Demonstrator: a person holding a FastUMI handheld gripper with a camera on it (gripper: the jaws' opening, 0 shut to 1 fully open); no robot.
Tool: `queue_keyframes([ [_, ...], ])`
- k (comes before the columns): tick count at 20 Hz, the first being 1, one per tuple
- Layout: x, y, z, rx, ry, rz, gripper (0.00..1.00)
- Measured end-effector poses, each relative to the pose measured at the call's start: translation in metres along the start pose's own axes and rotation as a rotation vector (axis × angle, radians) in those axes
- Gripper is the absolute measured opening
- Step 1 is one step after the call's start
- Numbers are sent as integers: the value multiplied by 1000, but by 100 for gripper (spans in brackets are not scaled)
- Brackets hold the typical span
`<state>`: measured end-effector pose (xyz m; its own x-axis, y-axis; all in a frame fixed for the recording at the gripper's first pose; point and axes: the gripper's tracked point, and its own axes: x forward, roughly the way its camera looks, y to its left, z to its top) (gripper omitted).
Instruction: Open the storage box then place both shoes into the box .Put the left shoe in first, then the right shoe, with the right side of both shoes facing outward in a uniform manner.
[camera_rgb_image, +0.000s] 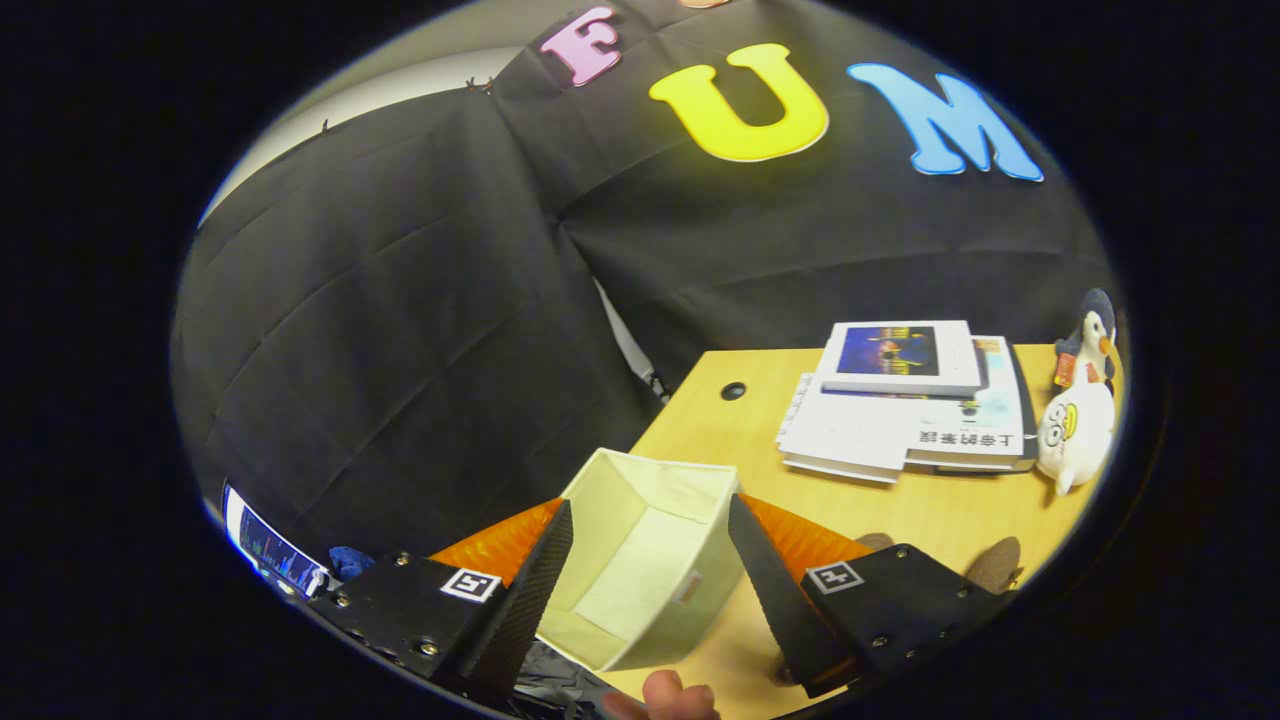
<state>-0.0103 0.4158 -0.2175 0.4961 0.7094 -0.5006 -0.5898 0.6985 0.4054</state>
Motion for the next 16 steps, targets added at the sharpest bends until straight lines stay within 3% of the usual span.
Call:
queue_keyframes([
  [6, -30, -75, -42, 22, 2, -147, 96],
  [16, -30, -146, -118, 29, 142, -287, 96],
])
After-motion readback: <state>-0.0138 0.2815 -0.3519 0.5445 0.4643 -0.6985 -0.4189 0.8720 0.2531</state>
